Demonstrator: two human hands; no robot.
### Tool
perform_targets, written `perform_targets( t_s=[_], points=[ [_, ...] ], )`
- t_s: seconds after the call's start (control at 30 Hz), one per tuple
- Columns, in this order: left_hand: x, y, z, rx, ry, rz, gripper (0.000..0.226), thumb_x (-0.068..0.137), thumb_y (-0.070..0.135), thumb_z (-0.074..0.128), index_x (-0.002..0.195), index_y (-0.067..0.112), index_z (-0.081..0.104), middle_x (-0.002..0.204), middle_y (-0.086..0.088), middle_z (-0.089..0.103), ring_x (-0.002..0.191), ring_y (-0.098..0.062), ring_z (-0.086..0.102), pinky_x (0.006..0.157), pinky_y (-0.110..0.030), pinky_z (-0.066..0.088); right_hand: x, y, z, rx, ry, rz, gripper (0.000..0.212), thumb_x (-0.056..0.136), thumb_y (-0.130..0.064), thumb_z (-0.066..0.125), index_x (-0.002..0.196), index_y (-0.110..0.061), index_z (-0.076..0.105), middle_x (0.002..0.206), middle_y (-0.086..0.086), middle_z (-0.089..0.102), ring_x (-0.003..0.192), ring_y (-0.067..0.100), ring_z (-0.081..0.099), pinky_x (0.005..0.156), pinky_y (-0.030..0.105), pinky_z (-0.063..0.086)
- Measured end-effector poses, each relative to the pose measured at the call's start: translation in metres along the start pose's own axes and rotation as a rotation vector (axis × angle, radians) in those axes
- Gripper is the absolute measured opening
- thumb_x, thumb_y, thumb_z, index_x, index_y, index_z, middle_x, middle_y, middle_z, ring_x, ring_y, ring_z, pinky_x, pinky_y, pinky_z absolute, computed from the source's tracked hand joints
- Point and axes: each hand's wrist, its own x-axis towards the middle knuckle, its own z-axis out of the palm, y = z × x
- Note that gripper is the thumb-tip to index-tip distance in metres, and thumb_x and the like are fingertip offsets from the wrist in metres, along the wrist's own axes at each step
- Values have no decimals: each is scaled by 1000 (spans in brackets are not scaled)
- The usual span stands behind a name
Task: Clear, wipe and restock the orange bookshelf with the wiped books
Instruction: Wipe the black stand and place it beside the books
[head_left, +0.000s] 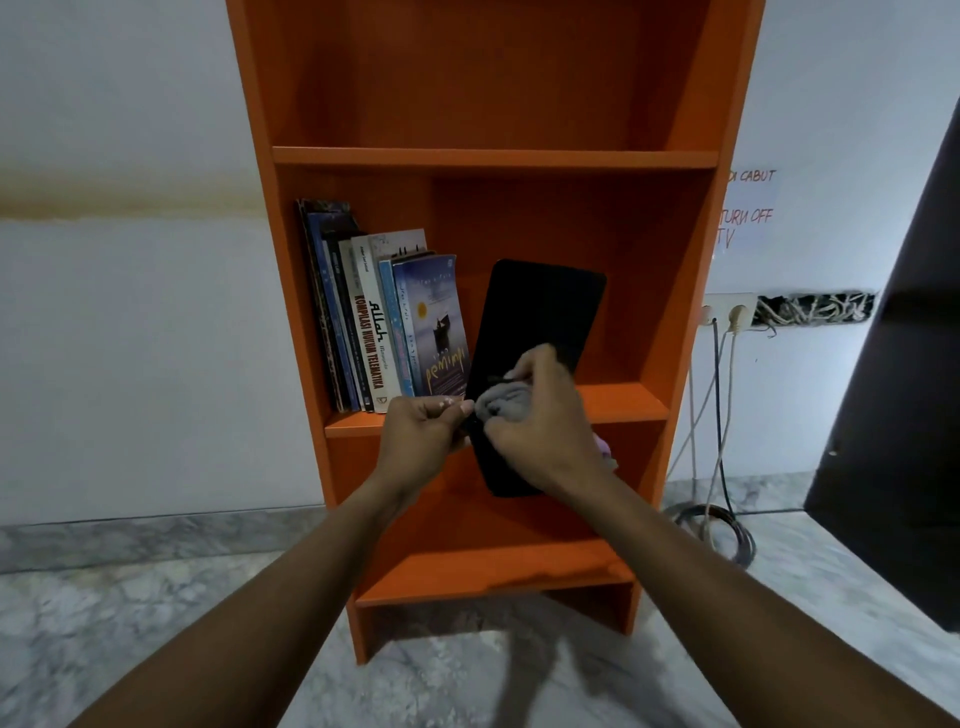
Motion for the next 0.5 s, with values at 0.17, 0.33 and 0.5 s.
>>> perform_targets(
  t_s=[0.17,0.33,0.5],
  points=[
    [0,-6,-12,14,45,27,34,94,17,65,79,-13,69,72,-36,62,63,-34,54,60,-48,46,-4,6,1,24,-251,-113,39,80,-16,62,116,-26,74,107,-6,73,87,7,65,72,23,51],
    [-2,2,-15,72,20,22,23,98,8,64,89,-12,74,85,-34,71,78,-44,70,75,-50,59,-9,36,-4,9,-208,-38,45,79,-17,59,118,-33,74,113,-3,69,100,16,66,86,42,55],
    [-2,-2,-20,45,43,-49,20,97,3,63,92,-14,73,93,-28,74,82,-26,76,66,-26,61,-20,79,-26,-62,-223,172,41,94,-10,59,90,-49,70,78,-12,68,62,16,54,53,30,34]
  ],
)
